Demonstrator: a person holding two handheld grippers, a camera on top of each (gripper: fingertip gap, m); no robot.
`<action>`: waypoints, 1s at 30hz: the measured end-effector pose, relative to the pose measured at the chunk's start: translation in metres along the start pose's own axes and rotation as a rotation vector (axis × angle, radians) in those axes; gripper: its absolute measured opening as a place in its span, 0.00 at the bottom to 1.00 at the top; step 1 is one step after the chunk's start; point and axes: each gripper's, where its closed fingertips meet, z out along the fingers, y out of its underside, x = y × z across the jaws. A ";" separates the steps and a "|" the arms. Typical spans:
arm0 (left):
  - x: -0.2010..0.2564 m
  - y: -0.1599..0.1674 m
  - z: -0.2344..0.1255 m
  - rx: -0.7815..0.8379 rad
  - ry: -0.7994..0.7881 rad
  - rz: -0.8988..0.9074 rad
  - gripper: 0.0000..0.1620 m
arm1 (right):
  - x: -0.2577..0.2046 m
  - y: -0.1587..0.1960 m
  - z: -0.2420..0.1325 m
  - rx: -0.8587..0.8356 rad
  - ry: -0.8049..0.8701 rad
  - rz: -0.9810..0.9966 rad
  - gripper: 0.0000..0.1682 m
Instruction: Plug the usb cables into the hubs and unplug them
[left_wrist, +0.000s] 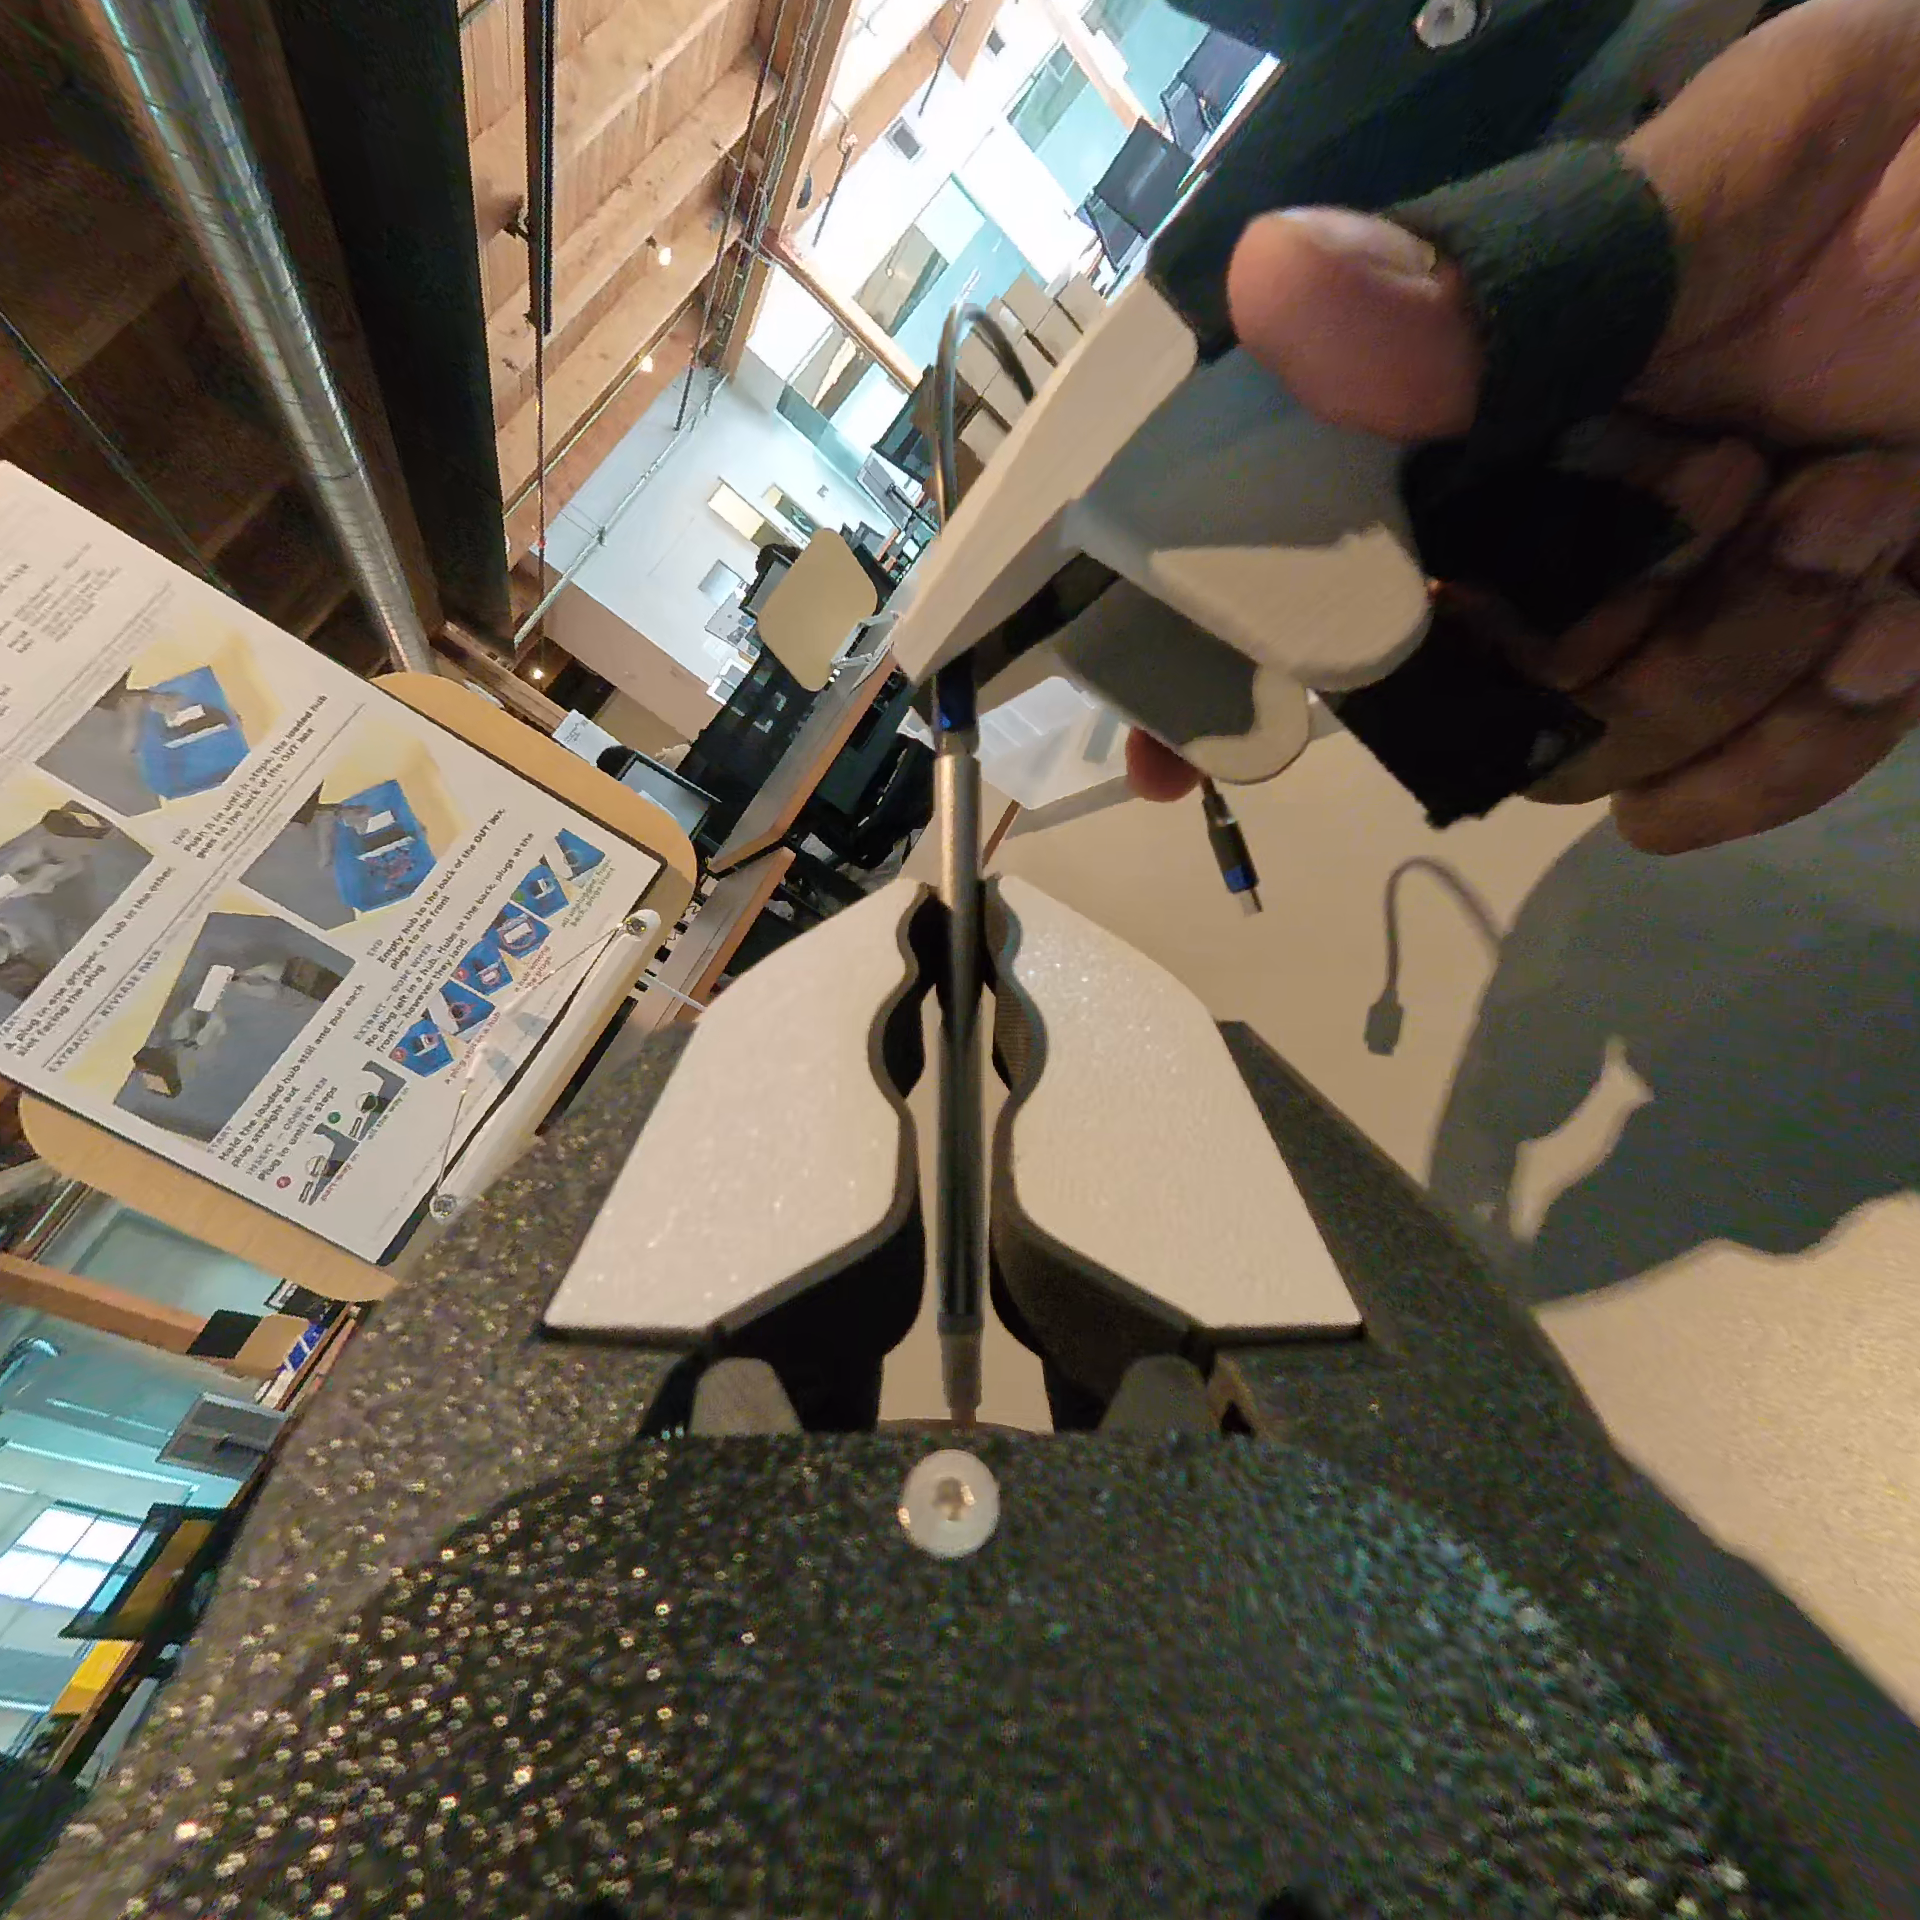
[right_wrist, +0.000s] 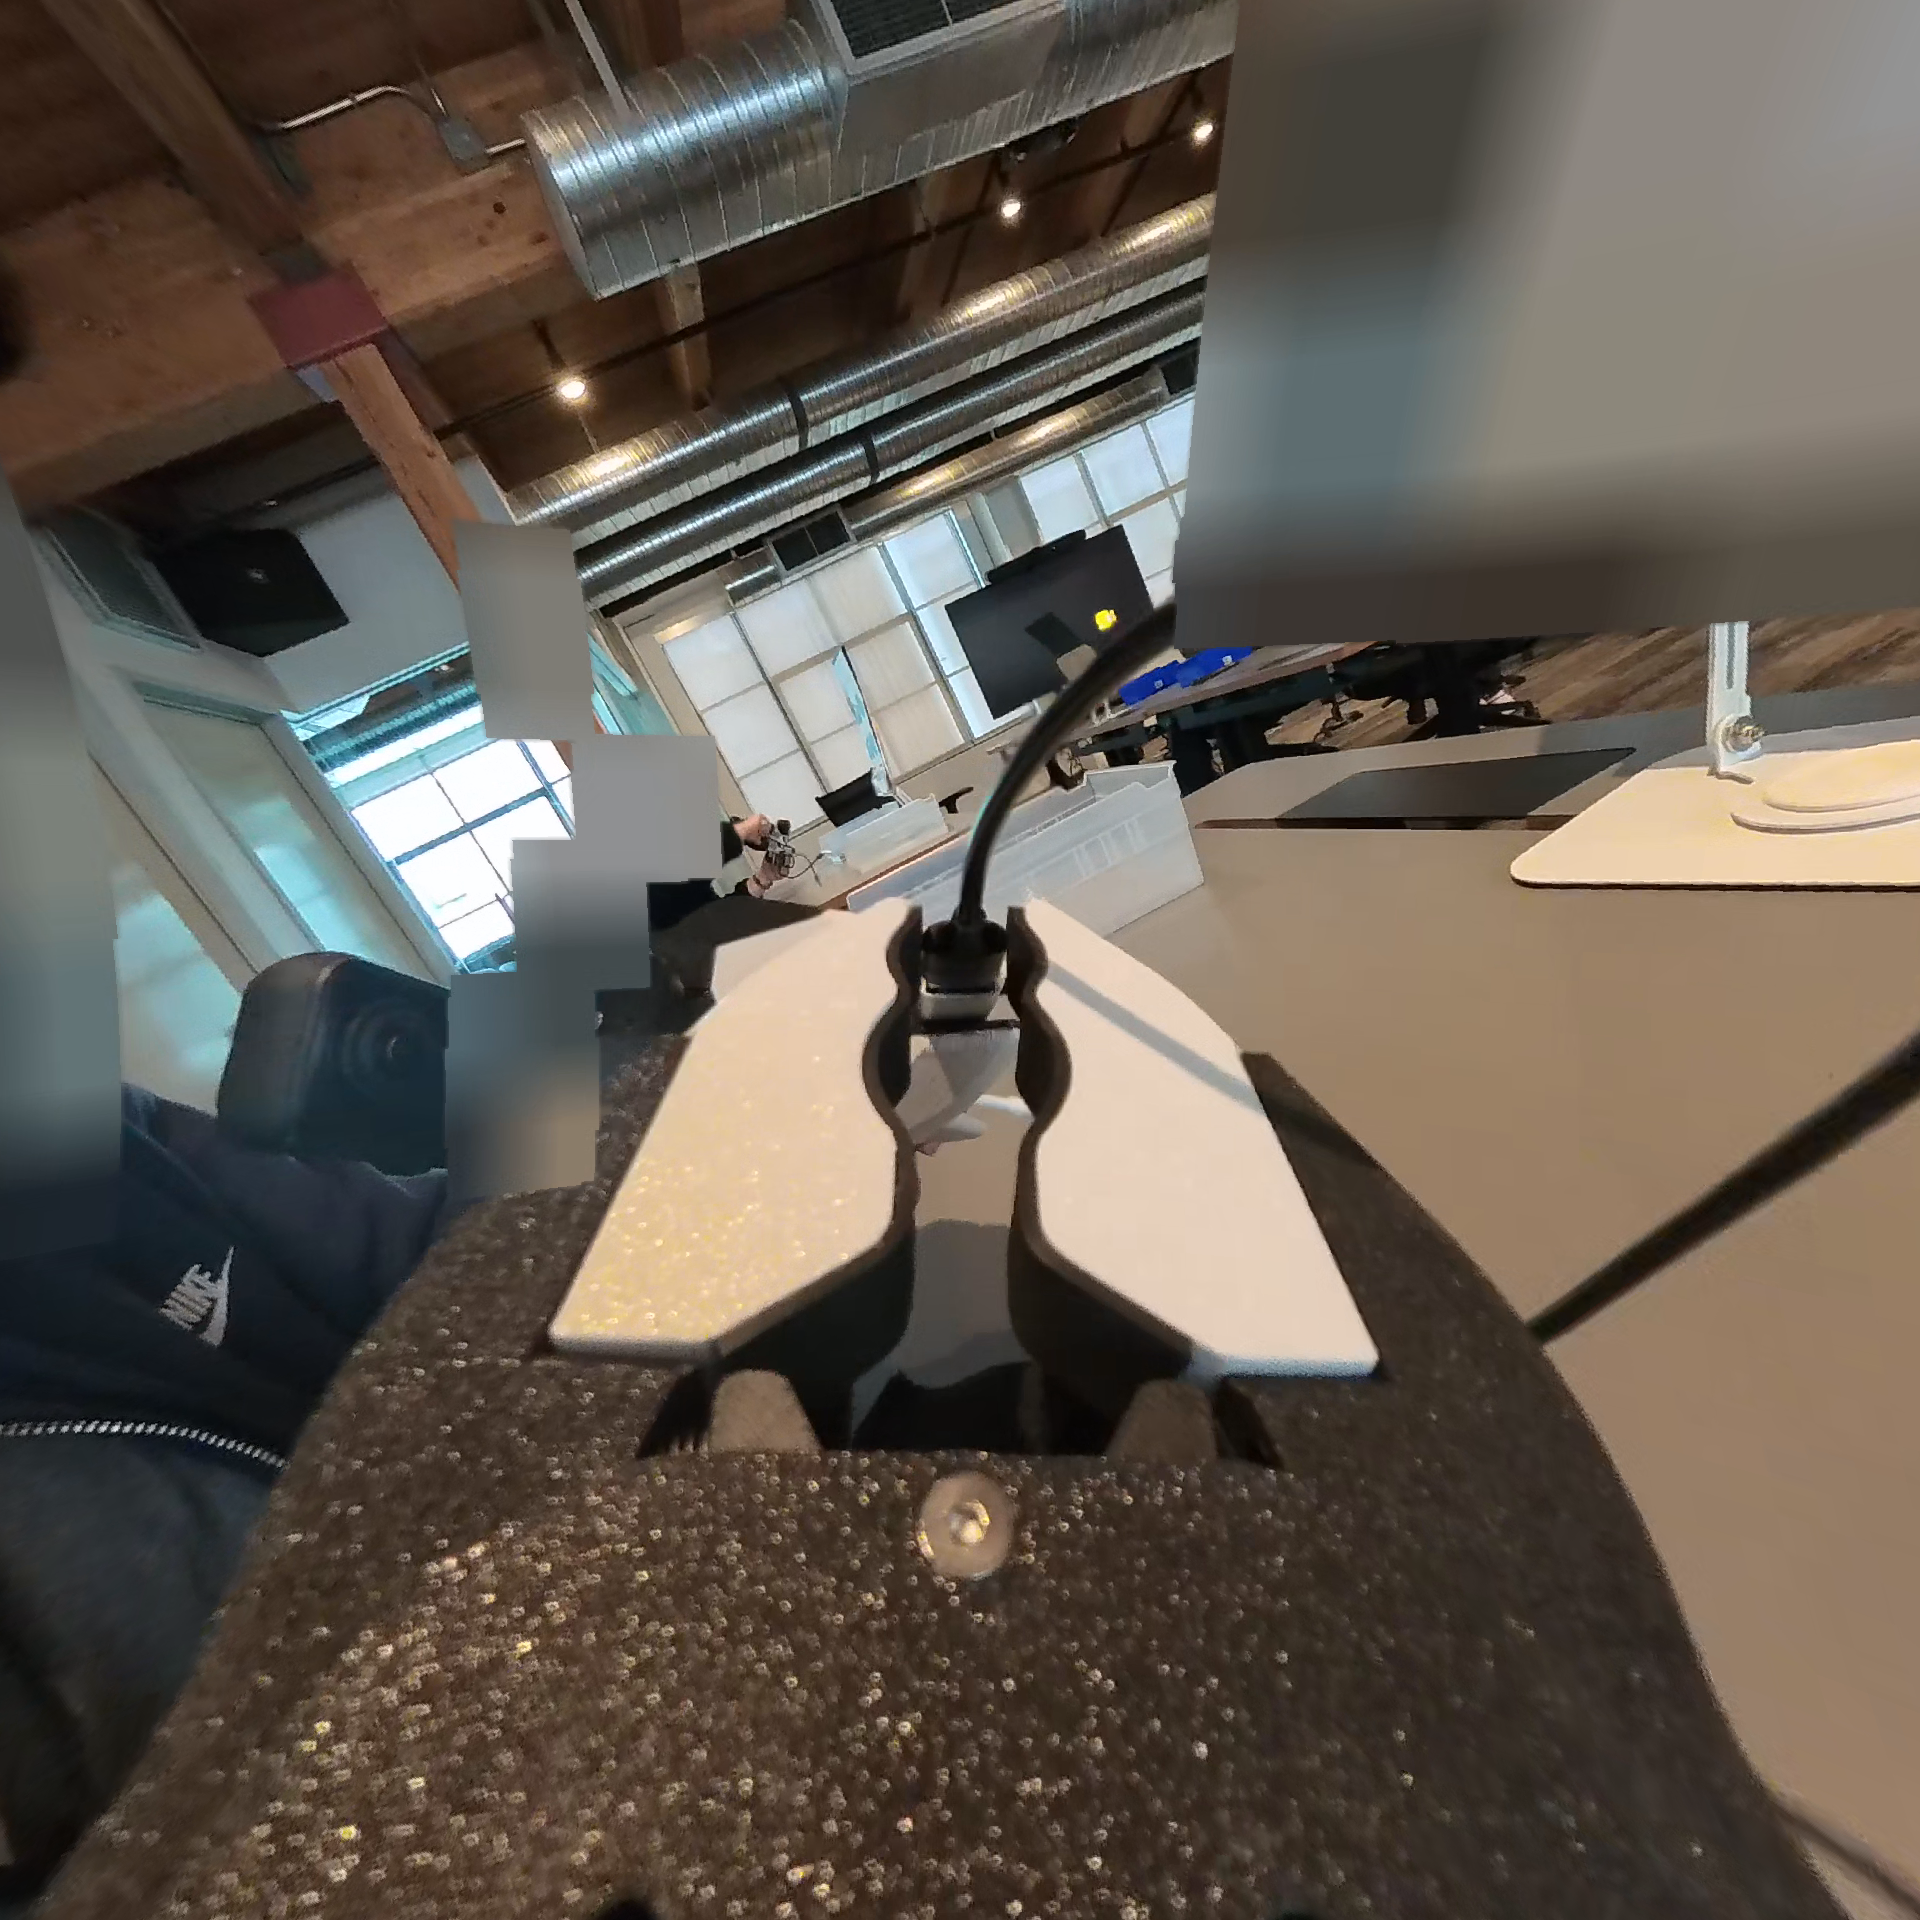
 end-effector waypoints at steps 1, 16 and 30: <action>0.000 0.001 0.000 -0.004 0.000 0.001 0.05 | 0.000 0.001 0.000 -0.008 0.004 -0.002 0.09; -0.001 -0.003 -0.004 -0.018 -0.017 0.057 0.04 | -0.007 0.004 0.003 0.000 0.010 0.002 0.09; -0.002 0.020 0.006 -0.072 0.097 -0.304 0.05 | 0.007 -0.011 -0.006 0.085 0.108 -0.075 0.21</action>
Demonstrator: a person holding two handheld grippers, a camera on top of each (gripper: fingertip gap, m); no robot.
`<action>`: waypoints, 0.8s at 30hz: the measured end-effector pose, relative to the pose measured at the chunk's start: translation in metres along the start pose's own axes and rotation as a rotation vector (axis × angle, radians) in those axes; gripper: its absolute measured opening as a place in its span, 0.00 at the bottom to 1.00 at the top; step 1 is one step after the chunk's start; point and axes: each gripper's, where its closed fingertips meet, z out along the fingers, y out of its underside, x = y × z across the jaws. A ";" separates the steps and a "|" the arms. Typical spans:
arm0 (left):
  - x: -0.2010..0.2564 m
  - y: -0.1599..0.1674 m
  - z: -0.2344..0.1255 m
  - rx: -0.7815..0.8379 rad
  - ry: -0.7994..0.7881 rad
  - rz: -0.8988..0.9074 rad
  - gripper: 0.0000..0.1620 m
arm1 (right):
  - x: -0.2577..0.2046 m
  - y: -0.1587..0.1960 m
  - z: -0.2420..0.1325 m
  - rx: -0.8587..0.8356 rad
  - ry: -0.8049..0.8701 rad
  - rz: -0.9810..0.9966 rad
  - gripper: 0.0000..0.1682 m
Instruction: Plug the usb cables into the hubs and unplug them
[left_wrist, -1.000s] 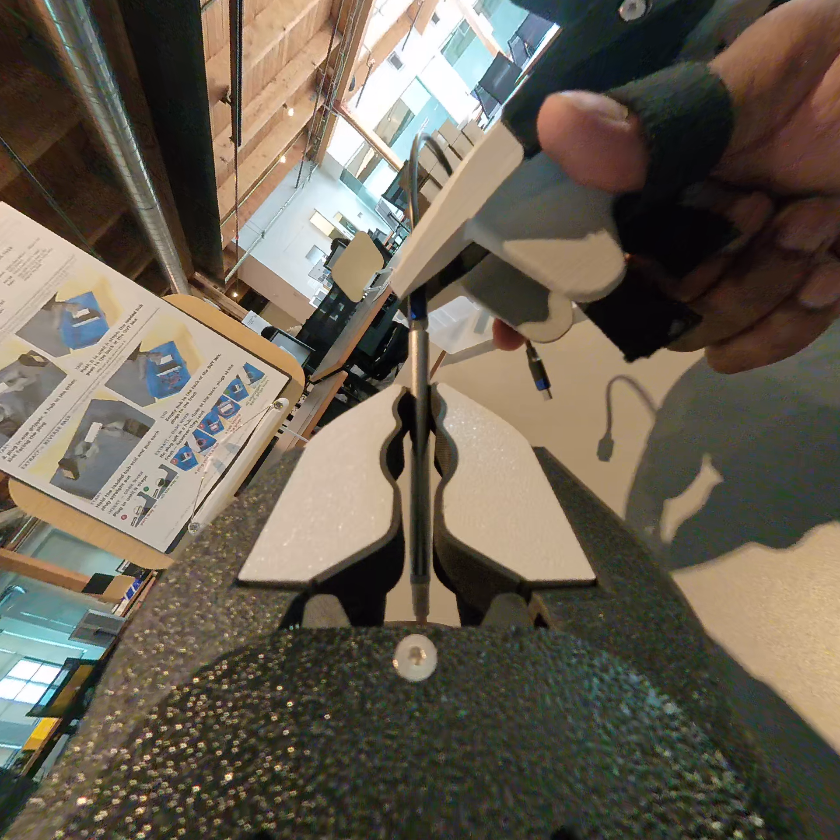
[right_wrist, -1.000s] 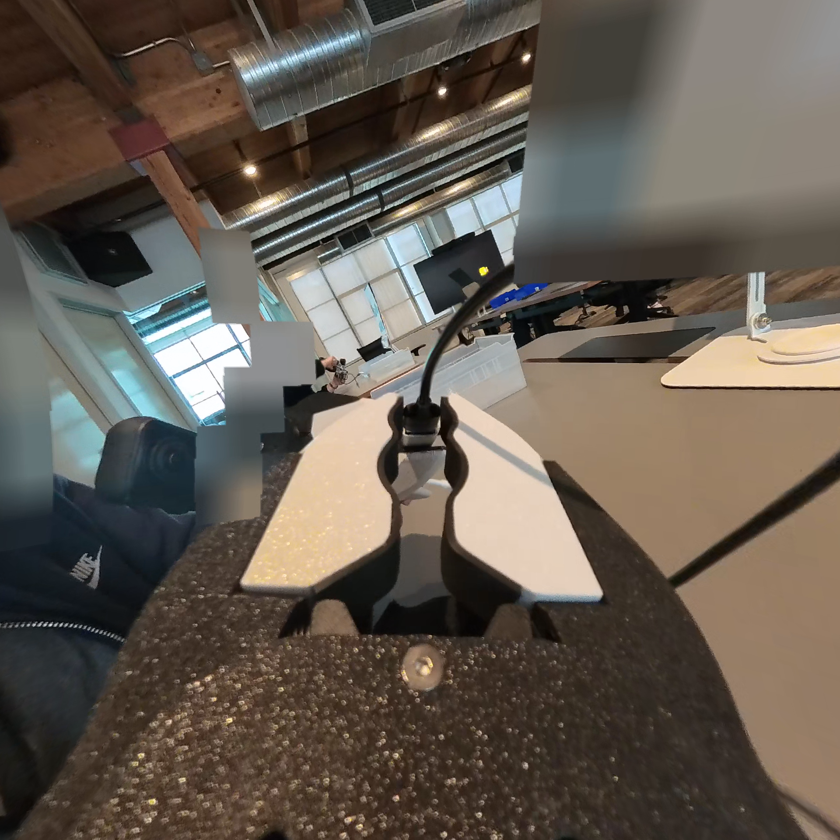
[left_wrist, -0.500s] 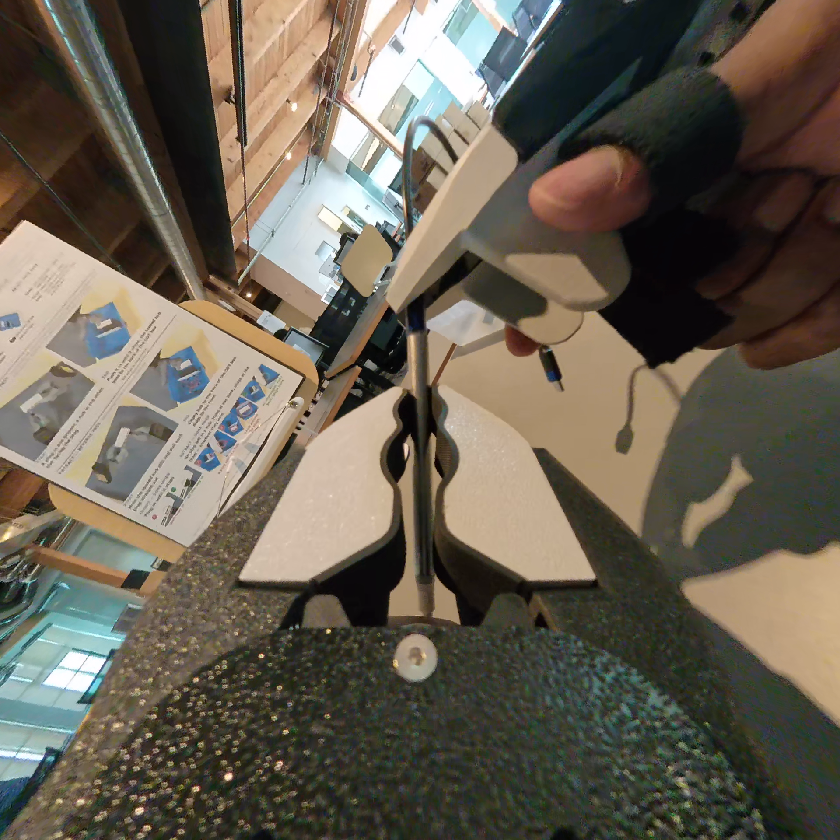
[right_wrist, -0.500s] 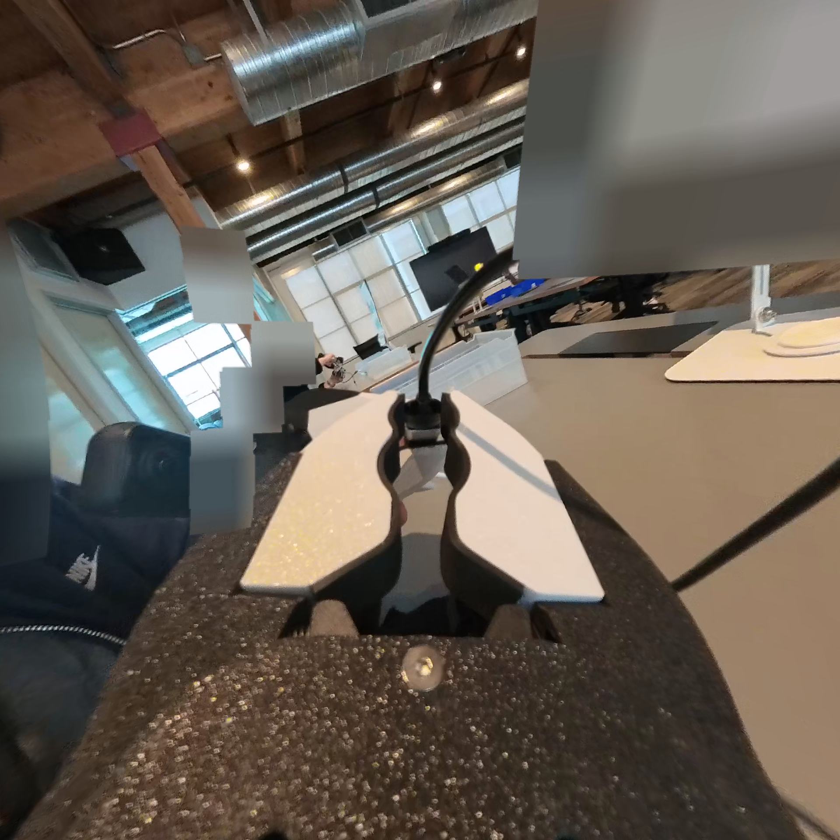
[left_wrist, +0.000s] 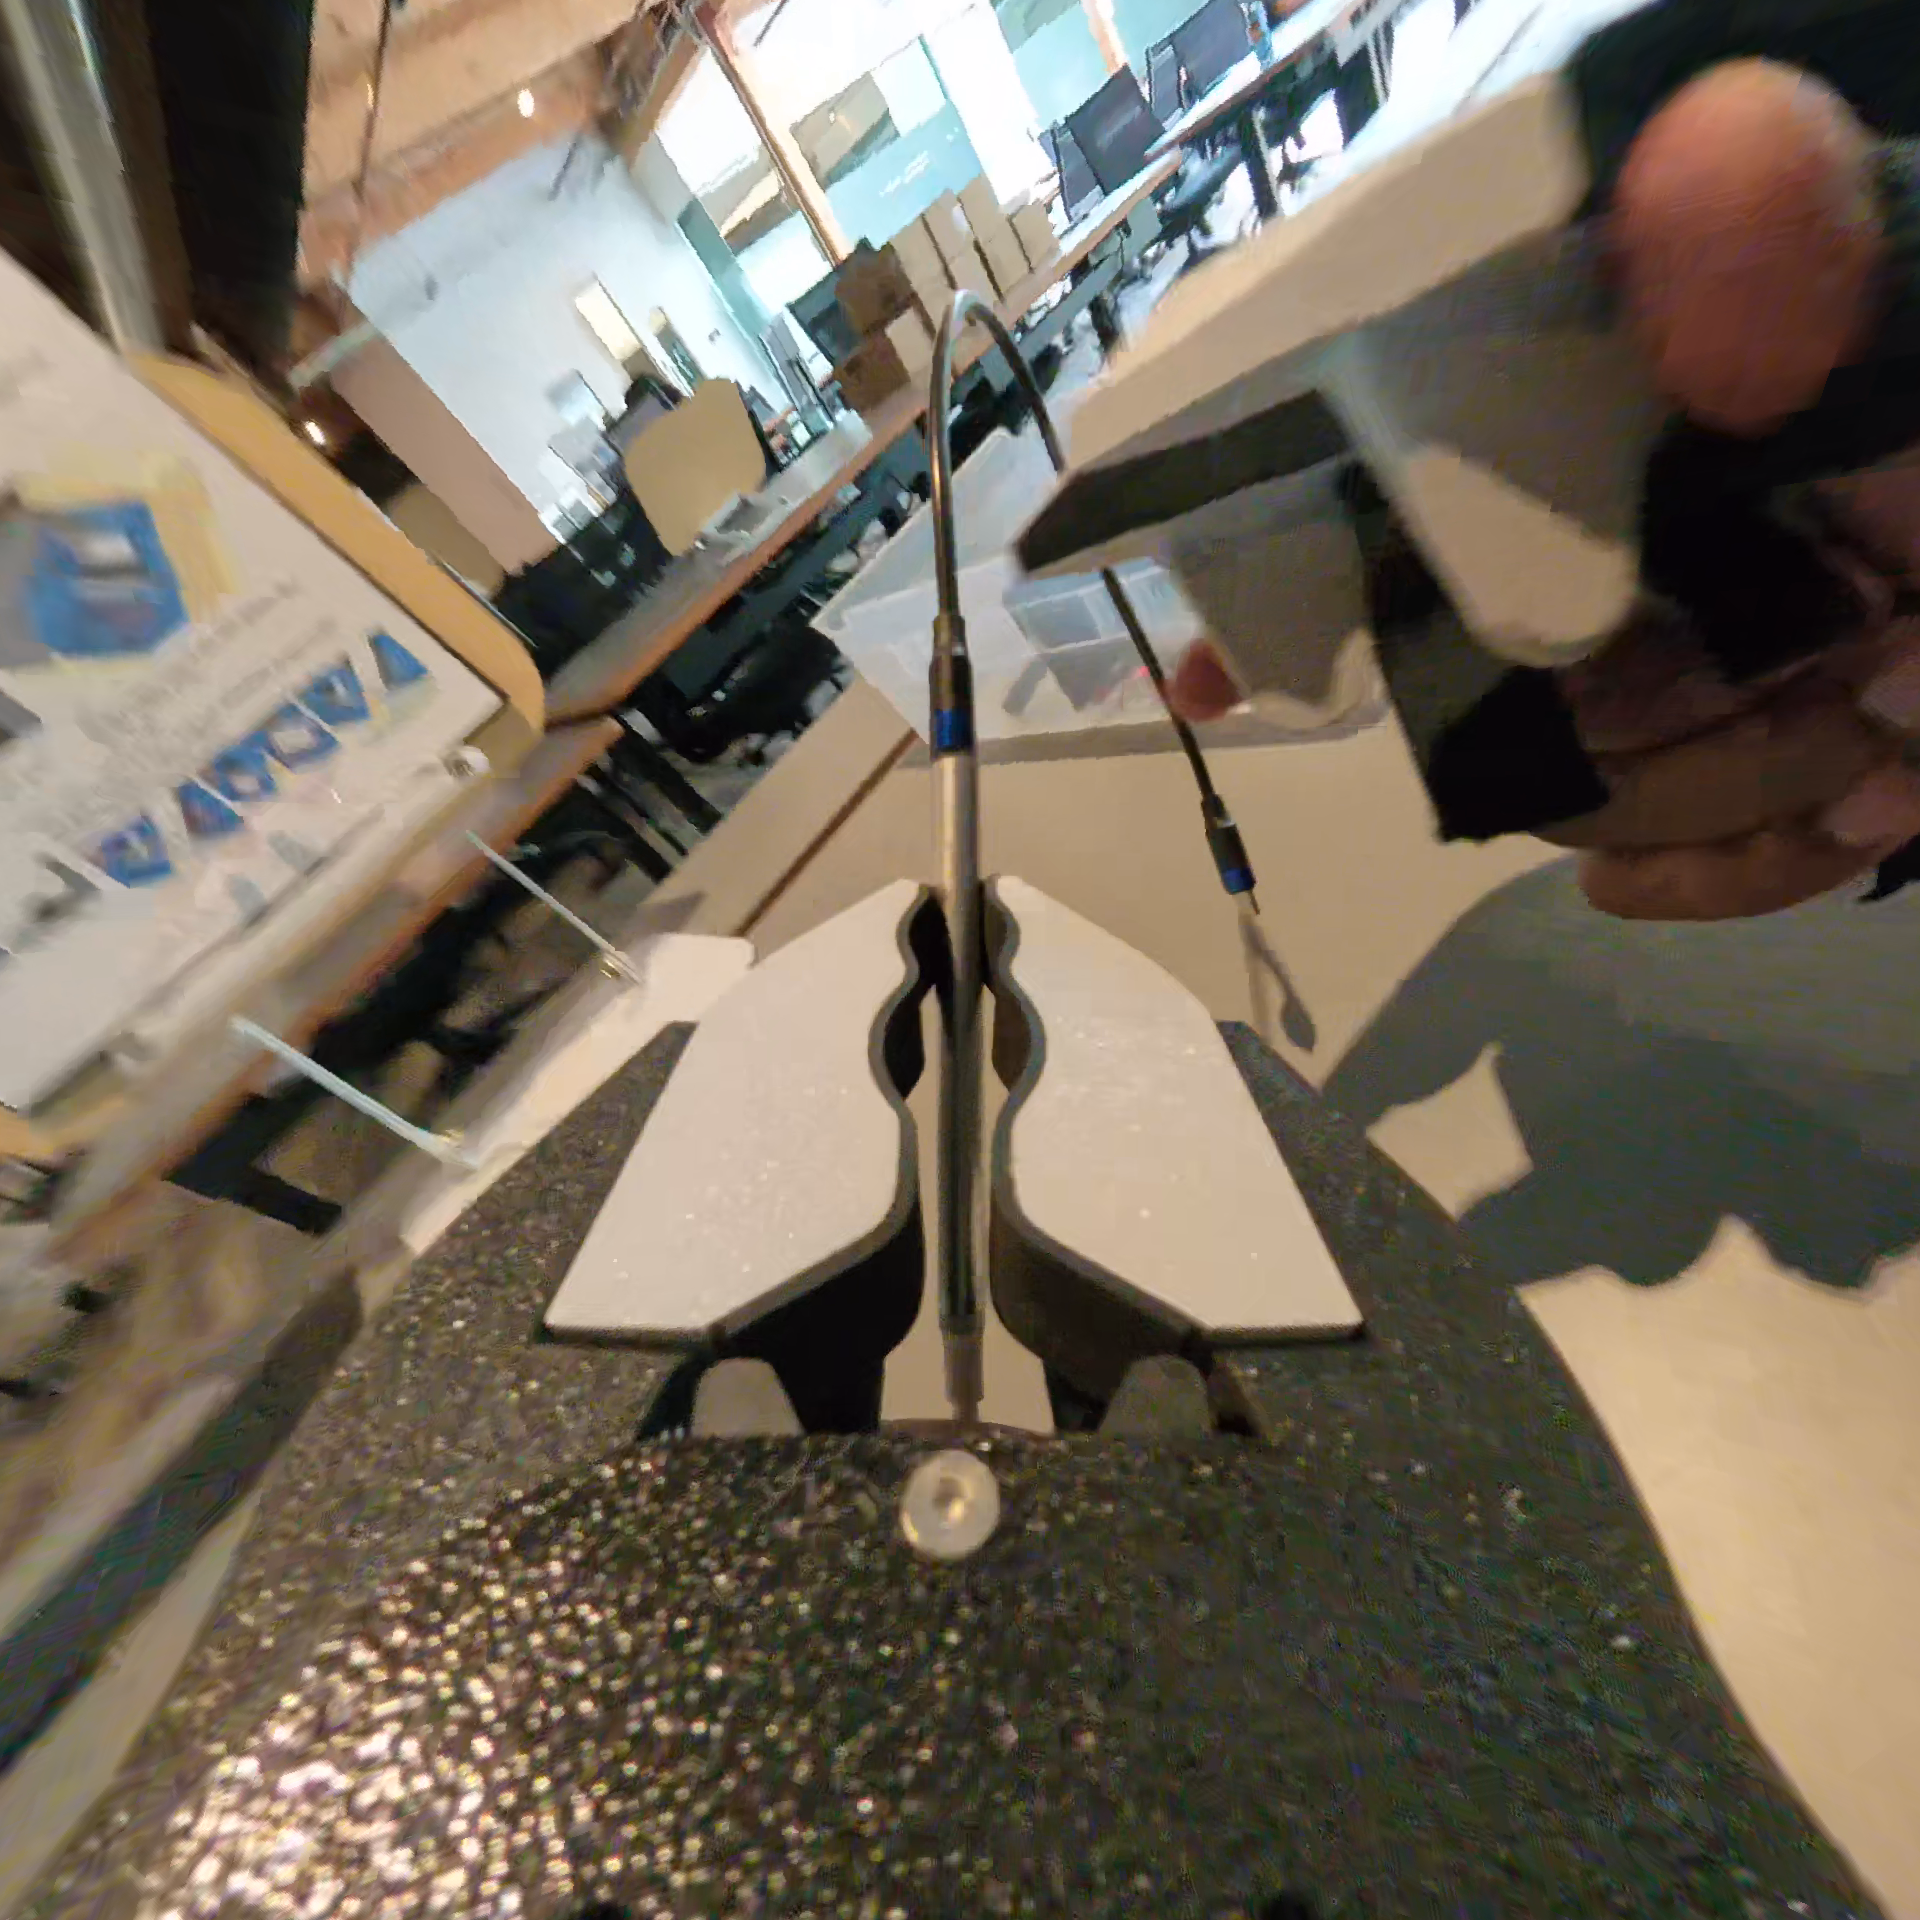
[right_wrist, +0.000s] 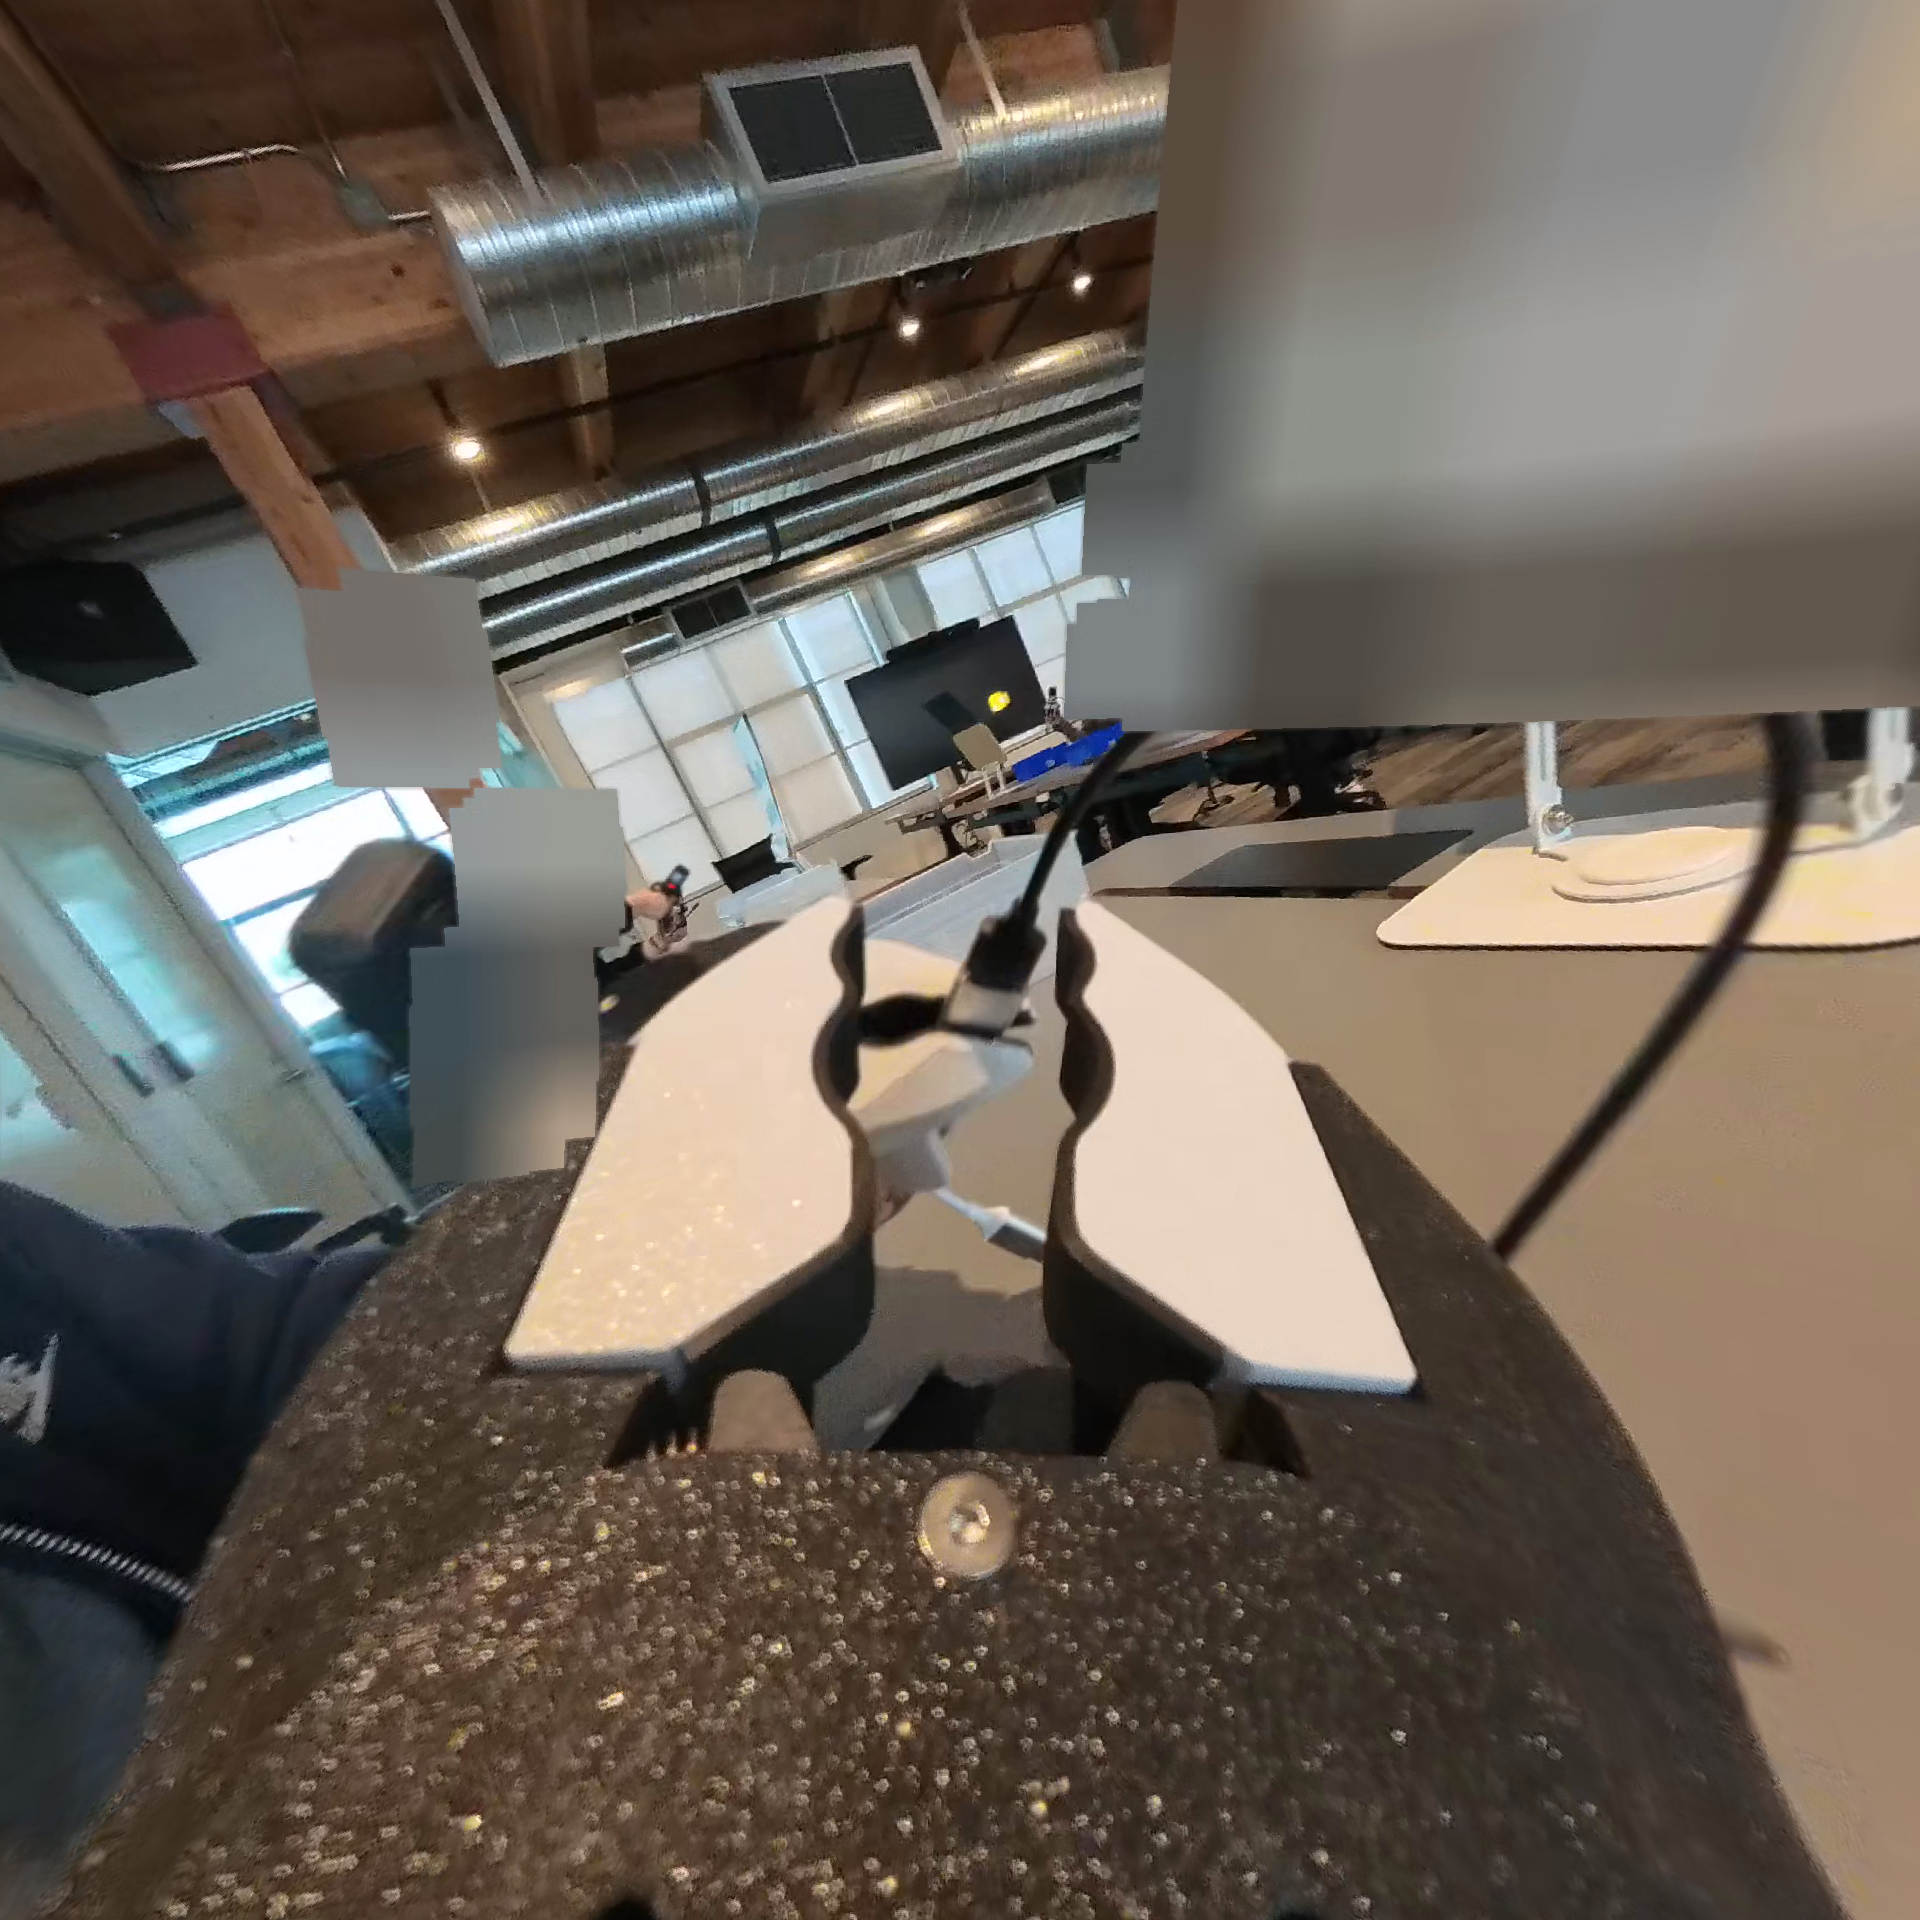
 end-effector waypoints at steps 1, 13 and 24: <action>-0.007 0.002 -0.001 0.009 0.007 -0.067 0.05 | -0.001 0.001 -0.002 -0.010 -0.014 0.007 0.21; -0.258 -0.013 -0.185 -0.120 -0.419 -0.153 0.04 | -0.038 0.020 -0.002 -0.104 -0.157 -0.067 0.15; -0.379 0.157 -0.300 -0.747 -0.614 -0.281 0.05 | -0.056 0.021 -0.004 -0.099 -0.201 -0.089 0.13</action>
